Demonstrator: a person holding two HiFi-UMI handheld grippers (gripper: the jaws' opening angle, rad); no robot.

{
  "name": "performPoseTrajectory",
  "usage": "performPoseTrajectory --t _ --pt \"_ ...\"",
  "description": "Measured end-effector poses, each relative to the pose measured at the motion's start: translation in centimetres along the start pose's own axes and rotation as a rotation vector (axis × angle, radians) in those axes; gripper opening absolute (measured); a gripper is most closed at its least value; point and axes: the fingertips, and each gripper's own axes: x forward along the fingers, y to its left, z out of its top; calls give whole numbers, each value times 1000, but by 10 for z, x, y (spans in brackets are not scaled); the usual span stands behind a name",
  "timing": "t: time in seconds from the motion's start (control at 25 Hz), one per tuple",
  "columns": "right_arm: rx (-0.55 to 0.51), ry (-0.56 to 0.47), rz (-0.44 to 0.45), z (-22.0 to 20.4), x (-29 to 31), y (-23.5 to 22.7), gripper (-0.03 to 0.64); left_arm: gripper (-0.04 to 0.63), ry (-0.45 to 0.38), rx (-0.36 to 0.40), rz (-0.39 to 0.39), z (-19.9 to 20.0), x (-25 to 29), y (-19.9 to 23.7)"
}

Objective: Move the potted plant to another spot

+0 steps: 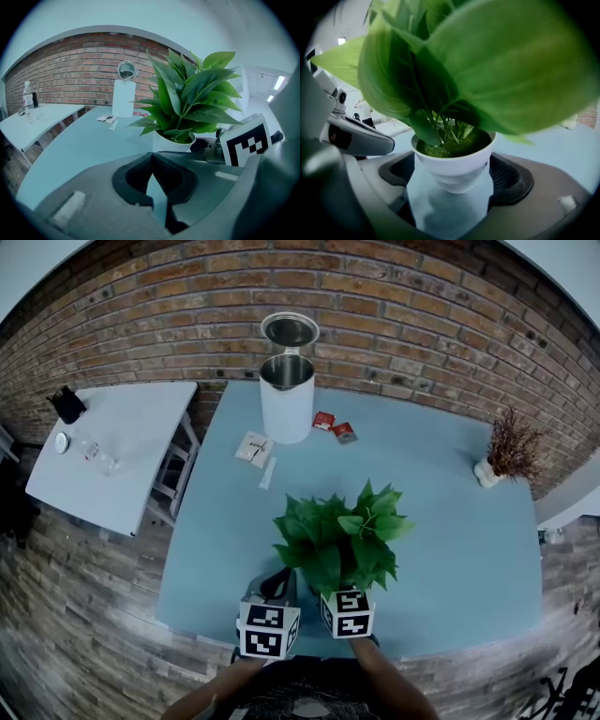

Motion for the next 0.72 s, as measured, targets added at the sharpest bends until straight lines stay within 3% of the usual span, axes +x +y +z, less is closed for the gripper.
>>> performPoseTrajectory --t 0.48,0.72 --pt "-26 -16 47 -2 -28 -4 390 -2 -15 -3 3 -6 0 -29" --pt "-16 -25 56 -6 -57 -20 278 0 -17 13 -7 -7 4 -62"
